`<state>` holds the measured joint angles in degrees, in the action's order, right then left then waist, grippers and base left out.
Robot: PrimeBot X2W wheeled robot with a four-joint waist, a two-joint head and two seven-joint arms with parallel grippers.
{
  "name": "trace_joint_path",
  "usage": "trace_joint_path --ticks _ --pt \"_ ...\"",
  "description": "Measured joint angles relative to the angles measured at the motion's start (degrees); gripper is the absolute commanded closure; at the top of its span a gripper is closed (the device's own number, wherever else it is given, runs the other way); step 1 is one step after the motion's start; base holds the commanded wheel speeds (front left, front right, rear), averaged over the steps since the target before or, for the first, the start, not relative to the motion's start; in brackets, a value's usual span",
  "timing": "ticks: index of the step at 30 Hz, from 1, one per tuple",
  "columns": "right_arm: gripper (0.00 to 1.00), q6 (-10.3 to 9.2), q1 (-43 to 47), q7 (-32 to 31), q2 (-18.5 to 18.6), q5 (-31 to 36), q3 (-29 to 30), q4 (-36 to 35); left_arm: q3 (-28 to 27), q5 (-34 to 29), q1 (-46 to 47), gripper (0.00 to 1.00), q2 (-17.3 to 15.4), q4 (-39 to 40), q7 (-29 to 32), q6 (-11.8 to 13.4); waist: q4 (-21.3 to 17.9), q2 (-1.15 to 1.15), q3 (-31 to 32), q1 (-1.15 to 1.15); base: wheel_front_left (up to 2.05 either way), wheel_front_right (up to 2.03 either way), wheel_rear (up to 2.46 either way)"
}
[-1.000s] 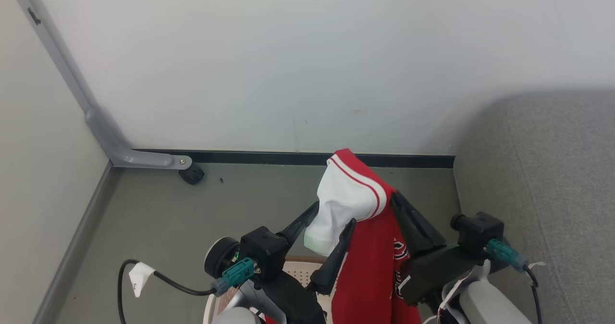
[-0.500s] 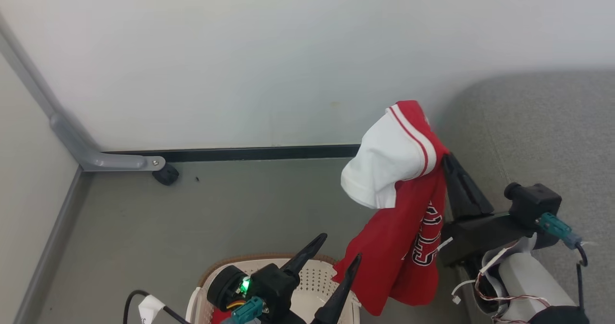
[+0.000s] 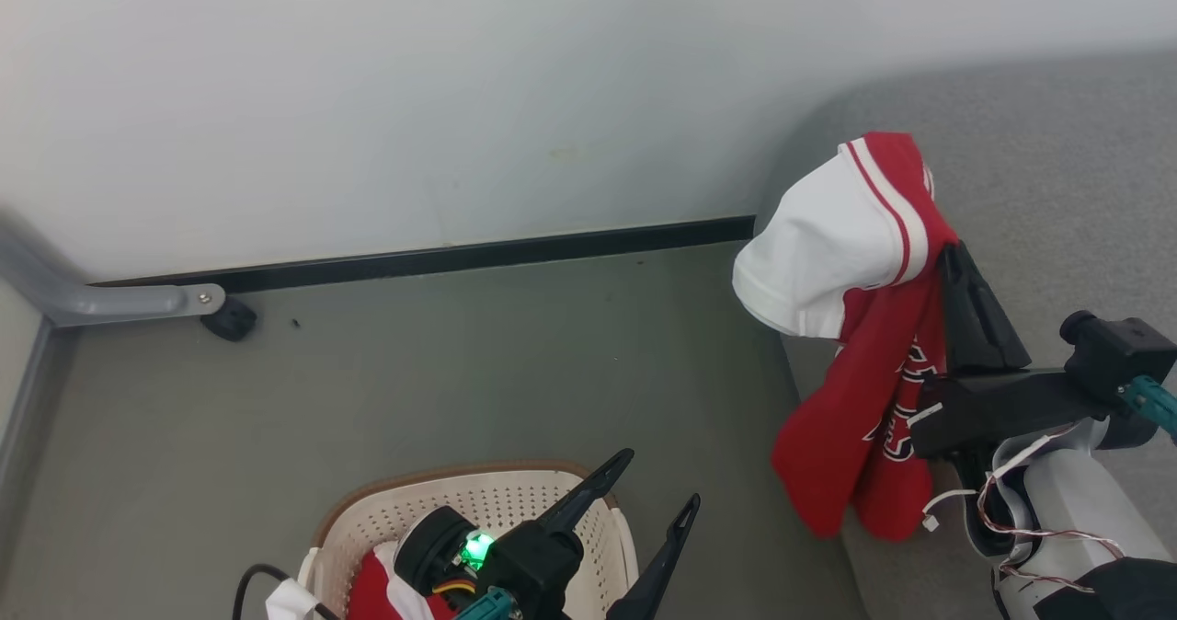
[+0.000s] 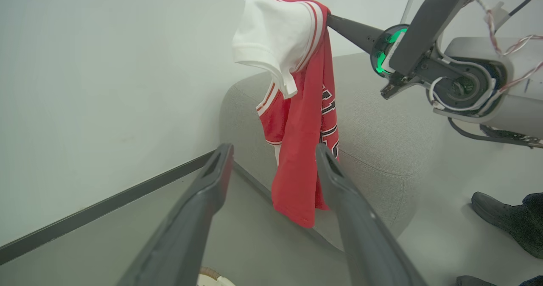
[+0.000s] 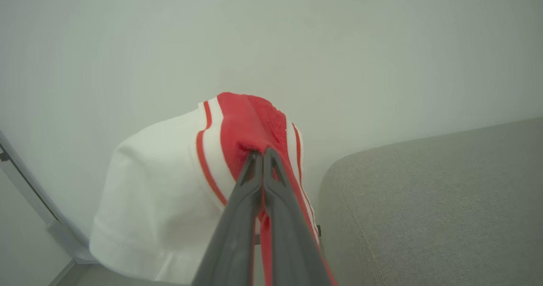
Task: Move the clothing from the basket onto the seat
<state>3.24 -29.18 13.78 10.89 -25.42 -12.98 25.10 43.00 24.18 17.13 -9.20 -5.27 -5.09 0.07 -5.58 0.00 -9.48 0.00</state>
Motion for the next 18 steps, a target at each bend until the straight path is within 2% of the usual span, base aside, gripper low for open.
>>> trace_joint_path --ticks 13,18 --pt "1.0 -2.21 -1.0 0.5 0.6 -2.0 5.7 -1.9 0.4 -1.3 0.6 0.0 -1.7 2.2 1.7 0.1 -6.9 0.0 -4.9 0.0 0.0 0.0 0.0" --pt "1.0 -2.3 -3.4 0.5 1.4 -3.0 8.3 -2.0 0.5 -2.8 2.3 0.0 -2.0 2.5 3.0 0.1 -9.4 0.0 -7.3 0.0 0.0 0.0 0.0"
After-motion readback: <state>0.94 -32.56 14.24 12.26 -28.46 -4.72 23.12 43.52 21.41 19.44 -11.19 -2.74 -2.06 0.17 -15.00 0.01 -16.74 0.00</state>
